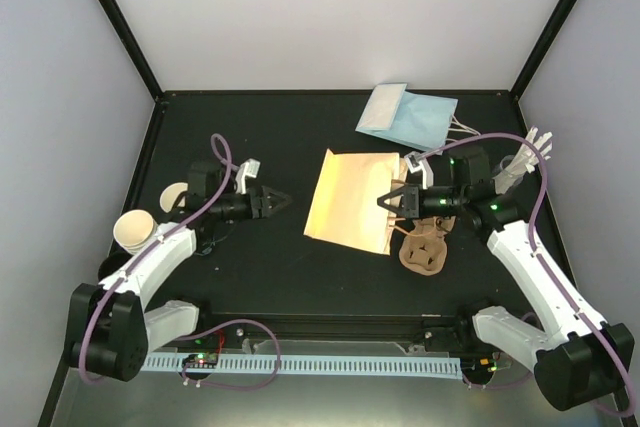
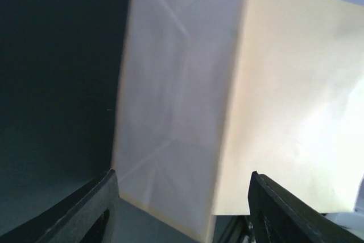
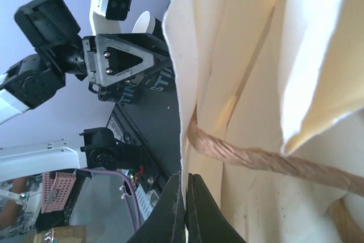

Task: Pack the takeout coffee

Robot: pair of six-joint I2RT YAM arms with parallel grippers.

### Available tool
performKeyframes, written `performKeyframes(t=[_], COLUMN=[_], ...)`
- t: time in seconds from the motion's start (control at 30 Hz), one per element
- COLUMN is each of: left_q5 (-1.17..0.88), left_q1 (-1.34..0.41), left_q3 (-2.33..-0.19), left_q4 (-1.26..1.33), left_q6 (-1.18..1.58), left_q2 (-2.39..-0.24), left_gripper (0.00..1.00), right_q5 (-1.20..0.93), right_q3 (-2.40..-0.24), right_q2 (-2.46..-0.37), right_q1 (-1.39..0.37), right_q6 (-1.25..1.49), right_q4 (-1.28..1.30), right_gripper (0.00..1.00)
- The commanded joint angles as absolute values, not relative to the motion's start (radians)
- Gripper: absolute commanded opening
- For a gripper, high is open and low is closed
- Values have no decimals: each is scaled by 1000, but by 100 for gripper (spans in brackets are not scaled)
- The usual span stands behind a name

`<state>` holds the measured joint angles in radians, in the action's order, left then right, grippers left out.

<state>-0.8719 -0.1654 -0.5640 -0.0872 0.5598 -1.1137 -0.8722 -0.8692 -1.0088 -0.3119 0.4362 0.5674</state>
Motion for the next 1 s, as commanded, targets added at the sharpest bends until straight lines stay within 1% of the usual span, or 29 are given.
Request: performKeyframes(t=[0.0, 0.13, 0.3, 0.53, 0.73, 0.8, 0.93, 0.97], left_q5=[-746, -587, -526, -537, -566, -559, -558, -558], left_q1=[-306, -422, -429, -456, -481, -484, -491, -491], left_q3=[-692, -776, -813, -877, -888, -894, -906, -908], left_q4=[-186, -250, -239, -236, -225, -234, -244, -244], left_q6=[447, 402, 397, 369, 347, 344, 342, 343], left_q2=[-1115, -1146, -1226, -1342, -1364, -1377, -1403, -1410], left_gripper=[66, 68, 67, 60, 60, 57, 44, 42], right_q5=[-860, -858, -861, -862, -864, -863, -867, -867], right_q3=[-918, -928, -928, -937, -934, -932, -930, -930], right_q2=[-1020, -1020, -1021, -1021, -1024, -1026, -1029, -1028], right_q1=[-312, -321, -327, -332, -333, -333, -333, -333], right_q6=[407, 403, 405, 404, 402, 403, 402, 402], right_q4=[616, 624, 624, 631, 630, 628, 627, 627], right_gripper=[1, 1, 1, 1, 1, 1, 1, 1])
